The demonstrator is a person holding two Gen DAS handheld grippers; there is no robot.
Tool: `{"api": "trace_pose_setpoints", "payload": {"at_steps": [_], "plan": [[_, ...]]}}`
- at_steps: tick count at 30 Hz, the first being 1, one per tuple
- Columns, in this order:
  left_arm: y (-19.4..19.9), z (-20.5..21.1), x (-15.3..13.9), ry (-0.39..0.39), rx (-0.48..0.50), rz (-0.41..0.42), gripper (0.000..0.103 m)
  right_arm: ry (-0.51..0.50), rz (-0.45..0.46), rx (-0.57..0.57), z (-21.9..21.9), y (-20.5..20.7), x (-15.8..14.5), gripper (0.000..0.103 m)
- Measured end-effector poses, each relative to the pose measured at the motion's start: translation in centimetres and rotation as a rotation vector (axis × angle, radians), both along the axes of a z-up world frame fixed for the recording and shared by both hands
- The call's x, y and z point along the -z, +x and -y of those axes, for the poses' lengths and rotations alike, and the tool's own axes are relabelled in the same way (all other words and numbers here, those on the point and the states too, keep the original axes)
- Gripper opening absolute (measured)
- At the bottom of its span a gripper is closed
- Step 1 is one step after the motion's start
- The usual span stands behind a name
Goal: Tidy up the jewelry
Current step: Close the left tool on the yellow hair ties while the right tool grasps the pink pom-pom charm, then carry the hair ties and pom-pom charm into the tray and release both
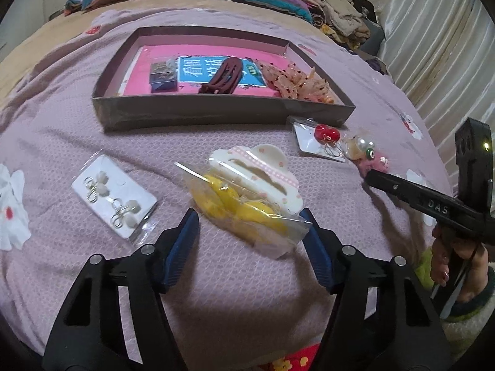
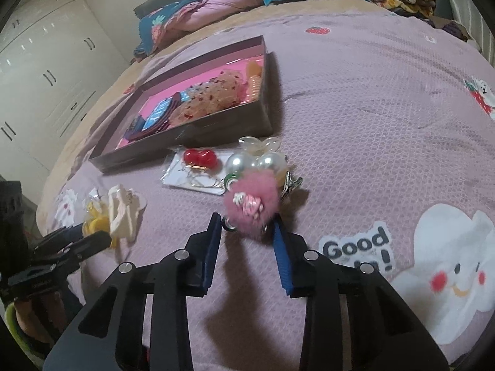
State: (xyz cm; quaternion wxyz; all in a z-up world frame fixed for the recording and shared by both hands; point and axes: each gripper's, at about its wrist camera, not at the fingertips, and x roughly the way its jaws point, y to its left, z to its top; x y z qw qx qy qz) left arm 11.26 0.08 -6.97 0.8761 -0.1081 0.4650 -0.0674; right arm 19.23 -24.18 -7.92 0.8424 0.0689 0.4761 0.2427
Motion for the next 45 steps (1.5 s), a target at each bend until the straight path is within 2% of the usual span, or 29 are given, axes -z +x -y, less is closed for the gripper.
{"api": "trace_pose_setpoints", "payload": {"at_steps": [3,7,9,12,16,17,21,23,27,31,32,35,36,41,45], "plan": [[-0.5,-0.9,0.0,-0.015,-0.023,-0.017,0.057,0.005,0.015,-0.008,0.0,-0.7,-0.6,0.029],[-0.9,-2.4,0.4,-0.024,-0.064,-0.042,0.049,-0.009,0.047,-0.034,-0.5,-1.5,-1.3,0.025],[-0.8,-3.0,0.9,-0.051,-0.075,-0.062,0.042,-0.026,0.058,-0.046,-0.9,-1.7,-1.3,0.024],[-0.7,-3.0,1.3,-0.093,-0.069,-0.079,0.038,-0.033,0.045,-0.044,-1.0,-1.6,-0.9,0.023],[-0.7,-2.7,1.2,-0.077,-0.069,-0.072,0.027,-0.041,0.060,-0.051,-1.1,-1.9,-1.2,0.018],[-0.8,-2.8,1.1,-0.079,-0.070,-0.069,0.026,-0.044,0.068,-0.055,-1.2,-2.0,-1.4,0.014],[-1.0,-2.9,0.8,-0.079,-0.064,-0.064,0.023,-0.057,0.084,-0.070,-1.6,-2.1,-1.7,0.014],[-1.1,-2.9,0.5,-0.074,-0.059,-0.057,0.022,-0.076,0.072,-0.076,-1.8,-2.0,-1.4,0.016],[-1.5,-3.1,-0.3,-0.066,-0.058,-0.038,0.022,-0.083,0.041,-0.059,-2.0,-1.7,-0.8,0.042],[-1.6,-3.6,-0.8,-0.060,-0.062,-0.027,0.021,-0.102,0.043,-0.035,-2.3,-0.9,-0.6,0.045],[-1.6,-3.7,-0.8,-0.060,-0.064,-0.027,0.021,-0.101,0.041,-0.032,-2.5,-0.7,-0.4,0.044],[-1.5,-4.0,-0.8,-0.065,-0.070,-0.027,0.021,-0.099,0.028,-0.027,-2.8,0.0,0.1,0.027],[-1.4,-4.1,-0.8,-0.064,-0.070,-0.026,0.021,-0.100,0.029,-0.028,-2.8,0.0,0.2,0.026],[-1.2,-4.5,-1.8,-0.063,-0.072,-0.007,0.021,-0.096,0.066,-0.057,-2.7,-1.2,-0.7,0.024],[-0.9,-5.5,-3.3,-0.064,-0.085,0.026,0.021,-0.053,0.089,-0.090,-2.6,-2.4,-2.6,0.024]]}}
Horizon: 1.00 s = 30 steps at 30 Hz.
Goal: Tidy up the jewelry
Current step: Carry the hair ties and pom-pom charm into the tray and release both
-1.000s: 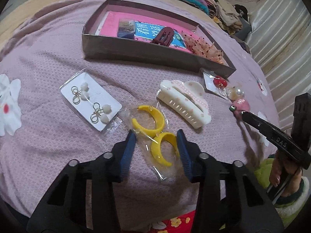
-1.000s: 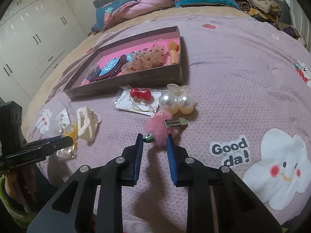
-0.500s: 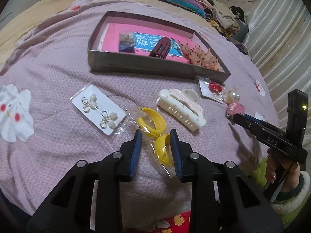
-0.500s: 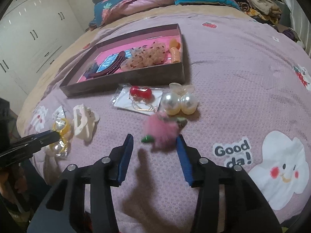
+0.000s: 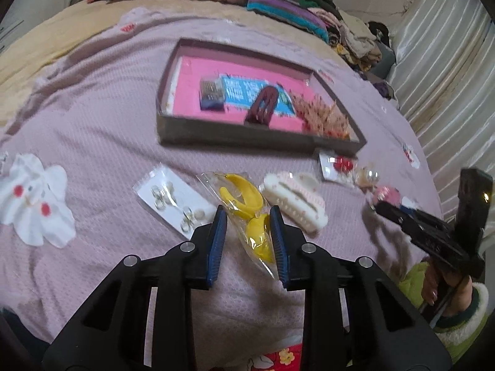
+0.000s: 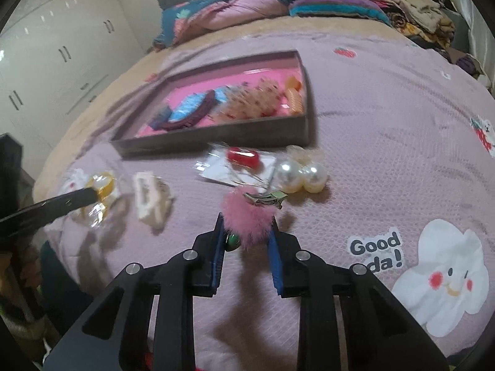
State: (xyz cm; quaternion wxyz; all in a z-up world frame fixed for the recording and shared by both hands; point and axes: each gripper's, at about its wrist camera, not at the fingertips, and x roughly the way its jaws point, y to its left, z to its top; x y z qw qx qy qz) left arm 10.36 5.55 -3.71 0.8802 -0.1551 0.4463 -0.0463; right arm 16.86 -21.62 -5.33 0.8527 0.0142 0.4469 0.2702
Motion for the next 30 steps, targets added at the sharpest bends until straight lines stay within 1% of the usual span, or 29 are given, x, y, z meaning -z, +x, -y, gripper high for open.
{"api": "trace_pose_setpoints", "payload": {"at_steps": [5,8,16,23,30], "plan": [[0.9,-1.4,-1.7,0.005,-0.032,0.037,0.020,0.024,0.050,-0.041,-0.6,-0.8,-2.4,0.024],[1.6,-1.8,-2.7,0.010,-0.038,0.057,0.020,0.034,0.072,-0.045,-0.9,-0.7,-3.3,0.024],[3.8,-2.6,-5.3,0.031,-0.050,0.113,0.020,0.057,0.117,-0.040,-1.3,0.9,-5.4,0.024],[6.3,-2.3,-7.0,0.046,-0.032,0.148,0.020,0.067,0.162,-0.025,-1.4,2.7,-7.2,0.024],[8.7,-1.1,-7.6,0.044,-0.002,0.154,0.020,0.068,0.195,-0.009,-1.5,4.3,-8.3,0.024]]}}
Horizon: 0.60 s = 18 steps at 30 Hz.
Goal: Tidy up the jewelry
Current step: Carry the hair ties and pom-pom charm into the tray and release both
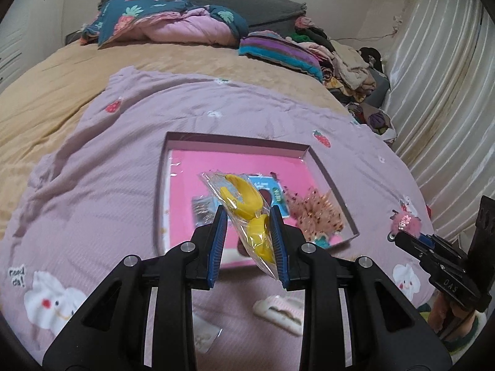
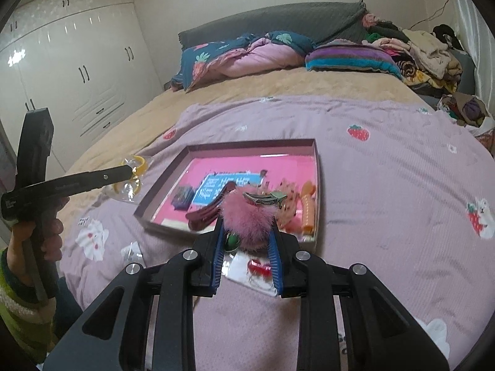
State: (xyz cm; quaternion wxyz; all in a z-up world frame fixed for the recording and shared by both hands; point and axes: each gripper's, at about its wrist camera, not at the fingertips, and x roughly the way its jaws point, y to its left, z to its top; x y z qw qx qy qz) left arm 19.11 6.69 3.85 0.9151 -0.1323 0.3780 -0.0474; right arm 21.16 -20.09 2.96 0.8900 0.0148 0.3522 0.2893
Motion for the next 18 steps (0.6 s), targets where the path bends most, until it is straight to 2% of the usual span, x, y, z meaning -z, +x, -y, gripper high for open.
{"api": "trace_pose_setpoints", "payload": {"at_steps": [9,18], "plan": [[2.5,1.9,0.1,0.036,0.021,0.018,0.020,0.015,0.037,0.029,-0.1,1.9,-1.1,0.024],[5.0,2.7,1.9,0.046,0.023,-0.024,0.020,0.019,0.029,0.053,-0.3,3.7,-0.7,0.024]]}}
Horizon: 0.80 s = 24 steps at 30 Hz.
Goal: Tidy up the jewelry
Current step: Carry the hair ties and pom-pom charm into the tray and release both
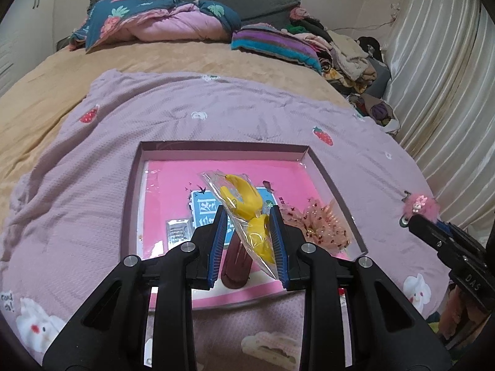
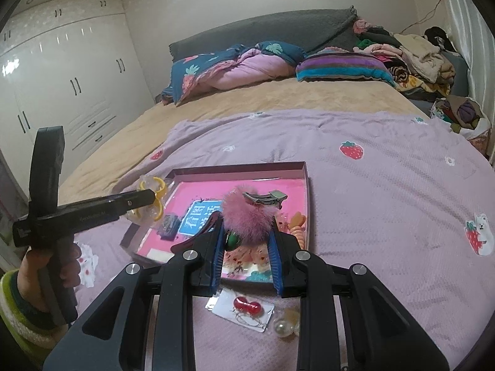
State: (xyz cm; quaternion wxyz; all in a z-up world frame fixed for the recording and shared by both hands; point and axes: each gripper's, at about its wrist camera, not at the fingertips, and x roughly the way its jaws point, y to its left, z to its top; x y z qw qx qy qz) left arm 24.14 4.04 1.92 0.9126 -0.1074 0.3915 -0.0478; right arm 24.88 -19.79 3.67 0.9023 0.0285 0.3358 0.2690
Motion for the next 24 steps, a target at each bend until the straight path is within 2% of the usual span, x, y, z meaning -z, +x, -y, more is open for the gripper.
{"api": "trace_pose_setpoints", "payload": {"at_steps": [11,24], "plan": [[1.8,0.6,2.9,0.015,0.012,-0.052,0.020,-0.092,-0.052,0.025,-2.0,2.3,3.5,0.024],[2.2,0.5,5.1,0.030,0.016,-0.094,0.020,-0.183,-0.130,-0.026,-4.9,2.6,8.4,0.026]]}}
